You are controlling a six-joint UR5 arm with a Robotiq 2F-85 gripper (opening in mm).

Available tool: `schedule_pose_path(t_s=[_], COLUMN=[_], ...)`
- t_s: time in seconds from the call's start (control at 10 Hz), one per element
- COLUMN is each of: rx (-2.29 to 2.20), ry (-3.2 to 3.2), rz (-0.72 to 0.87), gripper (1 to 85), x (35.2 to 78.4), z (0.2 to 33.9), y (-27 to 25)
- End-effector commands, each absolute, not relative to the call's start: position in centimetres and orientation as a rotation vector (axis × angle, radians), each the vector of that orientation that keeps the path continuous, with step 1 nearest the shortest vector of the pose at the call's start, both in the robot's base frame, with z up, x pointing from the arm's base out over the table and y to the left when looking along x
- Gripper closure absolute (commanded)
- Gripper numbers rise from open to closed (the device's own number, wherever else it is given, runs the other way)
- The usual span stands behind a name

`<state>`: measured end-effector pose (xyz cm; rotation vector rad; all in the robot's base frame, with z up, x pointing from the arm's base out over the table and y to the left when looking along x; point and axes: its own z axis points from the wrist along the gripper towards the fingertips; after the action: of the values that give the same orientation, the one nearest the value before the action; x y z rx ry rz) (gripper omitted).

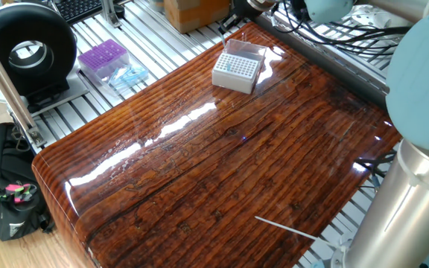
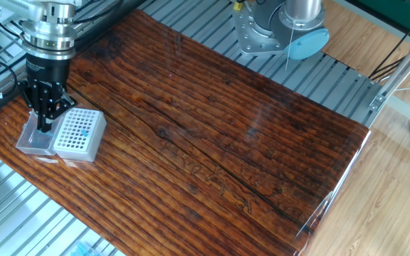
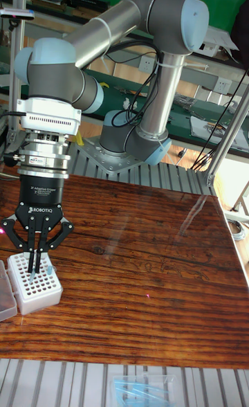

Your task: Insert a medium pipette tip into the holder for medium pipette tips

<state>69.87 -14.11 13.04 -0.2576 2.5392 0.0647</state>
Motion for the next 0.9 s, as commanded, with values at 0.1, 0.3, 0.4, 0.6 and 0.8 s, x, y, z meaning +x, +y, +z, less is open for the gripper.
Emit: schedule_pose_path(t_s=[0.1, 0.3, 0.4, 0.6, 0.8], rx=[-0.25, -0.254, -0.254, -0.251, -0.255], ry=[2.54, 2.541, 2.54, 2.542, 2.538], rz=[0.068, 0.067, 0.067, 0.068, 0.07], gripper=[80.3, 80.3, 80.3, 80.3, 80.3], x=[69.55, 69.41, 69.36, 69.07, 69.01], z=[12.45, 12.18, 12.18, 11.9, 11.49], y=[-14.37, -14.42, -14.44, -14.51, -14.49])
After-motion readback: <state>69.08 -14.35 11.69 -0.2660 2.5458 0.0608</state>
